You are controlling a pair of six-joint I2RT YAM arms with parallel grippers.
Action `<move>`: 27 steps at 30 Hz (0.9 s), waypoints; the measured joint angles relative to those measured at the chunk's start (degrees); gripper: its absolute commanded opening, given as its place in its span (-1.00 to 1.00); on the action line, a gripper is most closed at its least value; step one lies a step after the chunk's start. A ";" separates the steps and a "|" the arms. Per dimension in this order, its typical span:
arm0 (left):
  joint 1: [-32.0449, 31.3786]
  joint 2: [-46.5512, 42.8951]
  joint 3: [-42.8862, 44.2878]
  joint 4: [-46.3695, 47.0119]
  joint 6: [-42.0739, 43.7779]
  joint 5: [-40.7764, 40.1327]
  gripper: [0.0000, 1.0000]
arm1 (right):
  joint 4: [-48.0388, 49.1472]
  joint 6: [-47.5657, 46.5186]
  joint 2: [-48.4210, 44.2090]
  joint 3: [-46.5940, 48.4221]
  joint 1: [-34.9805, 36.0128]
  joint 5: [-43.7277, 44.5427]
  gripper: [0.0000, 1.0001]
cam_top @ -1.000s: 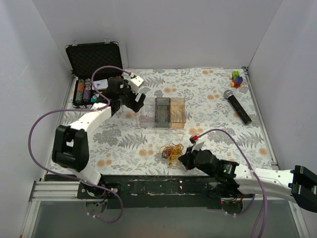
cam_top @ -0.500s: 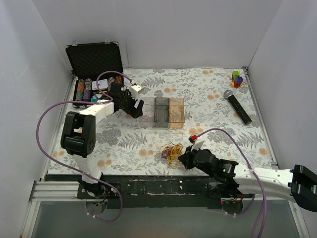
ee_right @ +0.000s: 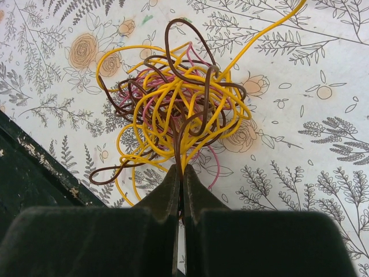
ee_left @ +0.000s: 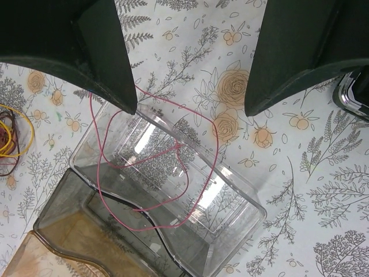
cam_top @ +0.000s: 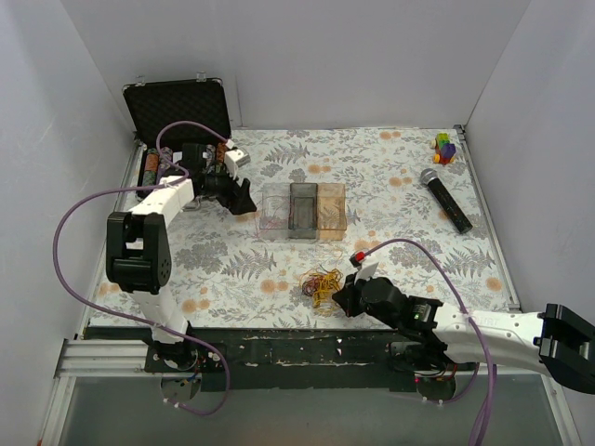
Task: Untangle the cables
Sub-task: Place the cable in the bin.
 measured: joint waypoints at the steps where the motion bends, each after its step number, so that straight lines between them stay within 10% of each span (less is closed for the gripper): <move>1: 0.28 -0.07 0.00 -0.22 0.17 0.44 0.46 | 0.02 0.00 0.15 0.02 0.00 -0.13 -0.97; 27: -1.36 10.54 -0.31 7.72 5.86 -2.51 0.22 | 0.22 0.79 0.90 0.39 -0.07 -0.57 -0.97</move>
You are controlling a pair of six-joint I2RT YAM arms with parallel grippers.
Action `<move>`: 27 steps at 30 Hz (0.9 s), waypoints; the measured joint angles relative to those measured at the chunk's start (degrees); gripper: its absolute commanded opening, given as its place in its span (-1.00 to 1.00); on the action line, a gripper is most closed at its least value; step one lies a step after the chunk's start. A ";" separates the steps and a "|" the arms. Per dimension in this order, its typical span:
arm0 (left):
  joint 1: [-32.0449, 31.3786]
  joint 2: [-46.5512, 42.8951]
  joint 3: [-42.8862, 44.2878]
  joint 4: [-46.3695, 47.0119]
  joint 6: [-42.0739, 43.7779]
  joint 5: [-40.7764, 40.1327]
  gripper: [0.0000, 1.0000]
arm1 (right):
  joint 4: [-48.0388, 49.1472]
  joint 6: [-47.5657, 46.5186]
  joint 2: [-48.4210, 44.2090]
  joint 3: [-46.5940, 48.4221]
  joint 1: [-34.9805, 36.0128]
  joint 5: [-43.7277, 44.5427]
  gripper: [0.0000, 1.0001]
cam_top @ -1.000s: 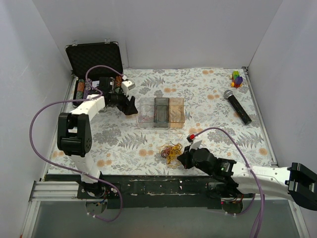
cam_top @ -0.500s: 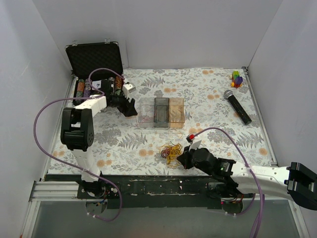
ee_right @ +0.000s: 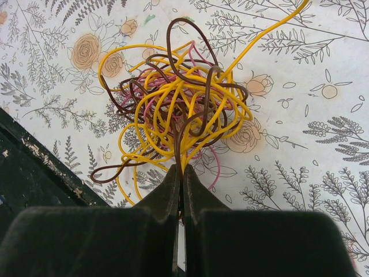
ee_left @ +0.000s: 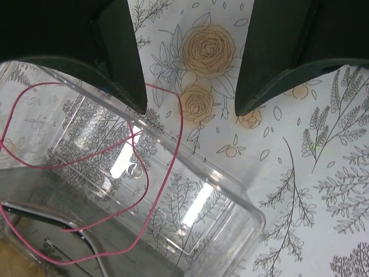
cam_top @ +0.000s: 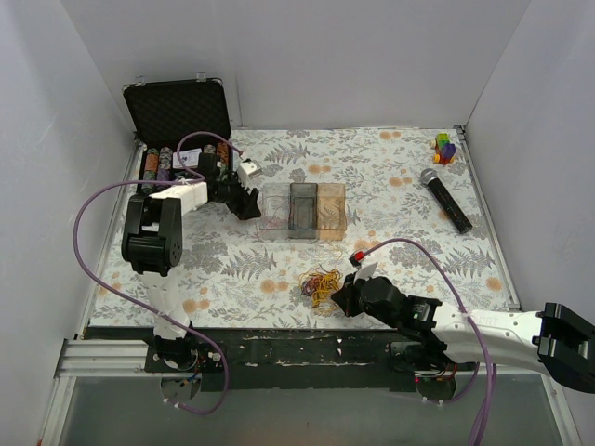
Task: Untangle the cables
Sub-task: Place the cable in the bin.
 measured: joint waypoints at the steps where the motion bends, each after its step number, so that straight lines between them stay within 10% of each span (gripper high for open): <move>1: -0.31 0.00 0.00 0.57 -0.02 0.00 0.20 | 0.00 0.11 0.00 0.00 0.00 -0.02 -0.97; 9: -1.42 0.00 -0.11 3.58 0.13 -0.70 -0.98 | 0.02 0.50 0.02 0.00 0.00 -0.17 -0.97; 27: -1.42 -20.79 -2.19 11.21 -12.26 -2.32 -1.00 | 0.83 0.50 -0.42 -0.04 0.00 -0.70 -0.97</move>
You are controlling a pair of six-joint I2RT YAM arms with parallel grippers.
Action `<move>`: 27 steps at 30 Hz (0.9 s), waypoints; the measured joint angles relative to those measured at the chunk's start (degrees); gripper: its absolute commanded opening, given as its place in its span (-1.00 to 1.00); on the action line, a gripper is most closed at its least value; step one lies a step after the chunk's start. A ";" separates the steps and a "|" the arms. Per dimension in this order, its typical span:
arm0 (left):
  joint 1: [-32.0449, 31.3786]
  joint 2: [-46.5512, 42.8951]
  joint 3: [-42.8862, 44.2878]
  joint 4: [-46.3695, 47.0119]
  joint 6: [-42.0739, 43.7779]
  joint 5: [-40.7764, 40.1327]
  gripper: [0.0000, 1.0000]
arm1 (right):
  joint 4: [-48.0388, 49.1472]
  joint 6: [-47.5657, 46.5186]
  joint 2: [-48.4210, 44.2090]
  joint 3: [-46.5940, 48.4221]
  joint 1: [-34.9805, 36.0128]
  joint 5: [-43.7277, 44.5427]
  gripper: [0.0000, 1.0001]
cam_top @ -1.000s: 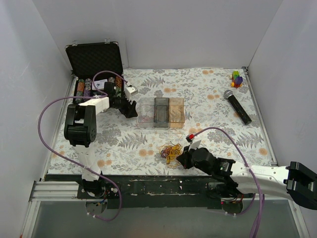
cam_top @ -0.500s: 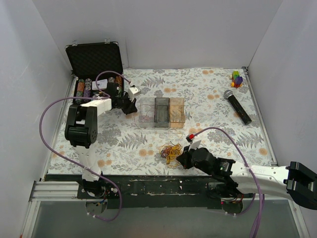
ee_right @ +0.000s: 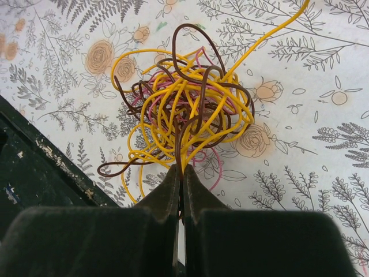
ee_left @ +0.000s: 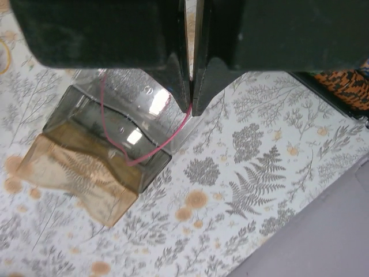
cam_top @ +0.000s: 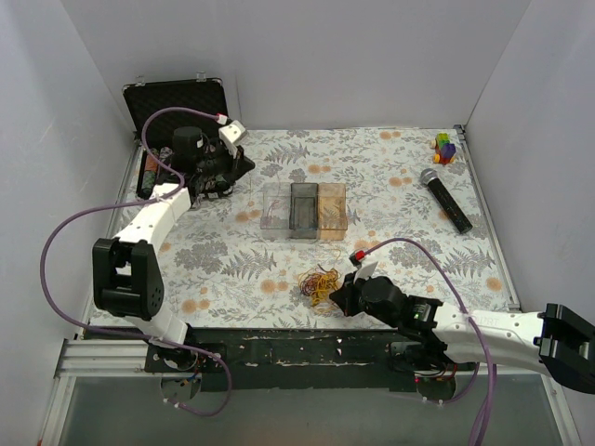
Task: Untangle the cables
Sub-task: Place the cable in the bin.
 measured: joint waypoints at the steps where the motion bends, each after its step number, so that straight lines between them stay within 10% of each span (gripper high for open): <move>1: 0.00 -0.92 -0.20 1.66 -2.27 0.33 -1.00 | 0.28 0.00 -0.13 0.00 0.00 -0.13 -0.97; 10: -0.59 -2.99 -5.55 14.21 -20.09 5.84 -1.00 | 0.74 0.22 -1.36 -0.11 0.00 -0.37 -0.97; 27: -3.19 -0.87 -12.57 24.92 -20.41 5.22 -1.00 | 1.99 0.61 0.85 -0.11 0.00 -0.57 -0.97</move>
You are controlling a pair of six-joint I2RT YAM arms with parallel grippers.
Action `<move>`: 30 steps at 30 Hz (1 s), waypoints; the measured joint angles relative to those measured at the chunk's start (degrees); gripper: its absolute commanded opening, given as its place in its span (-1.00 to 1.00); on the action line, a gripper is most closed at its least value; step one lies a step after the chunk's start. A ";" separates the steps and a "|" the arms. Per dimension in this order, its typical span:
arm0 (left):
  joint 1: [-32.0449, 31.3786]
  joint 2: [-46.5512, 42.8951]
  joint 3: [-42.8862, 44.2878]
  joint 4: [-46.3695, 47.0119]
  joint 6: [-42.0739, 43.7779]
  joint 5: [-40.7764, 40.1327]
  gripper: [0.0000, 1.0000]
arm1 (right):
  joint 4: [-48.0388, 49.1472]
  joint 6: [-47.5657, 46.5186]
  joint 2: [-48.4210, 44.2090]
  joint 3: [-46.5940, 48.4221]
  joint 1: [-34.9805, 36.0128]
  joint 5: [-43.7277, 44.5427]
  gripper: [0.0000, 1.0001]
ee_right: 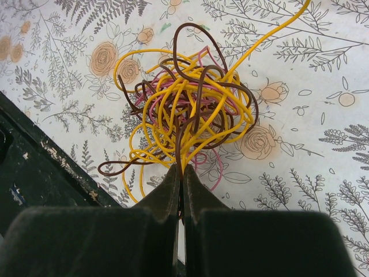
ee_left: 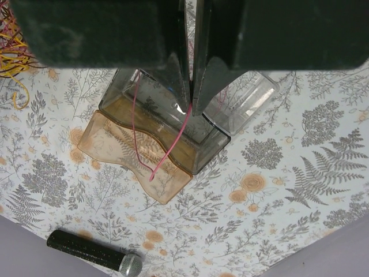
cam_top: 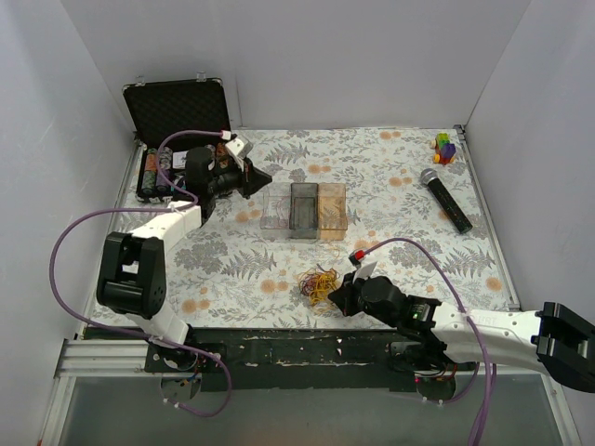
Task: Untangle the cables
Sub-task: Place the cable in the bin.
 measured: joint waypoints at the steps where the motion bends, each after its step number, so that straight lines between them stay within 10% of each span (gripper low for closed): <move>1: -0.11 0.39 -0.76 1.27 -0.74 0.17 -1.00 | 0.00 0.04 0.00 0.00 0.00 0.00 -0.97; 23: -1.29 9.07 -1.29 7.04 -4.42 -4.90 -1.00 | -1.03 1.05 -0.59 0.02 0.00 0.04 -0.97; 30: -1.18 8.81 -6.34 8.33 -3.56 -7.02 -1.00 | -6.58 0.13 -3.17 2.51 0.00 0.98 0.23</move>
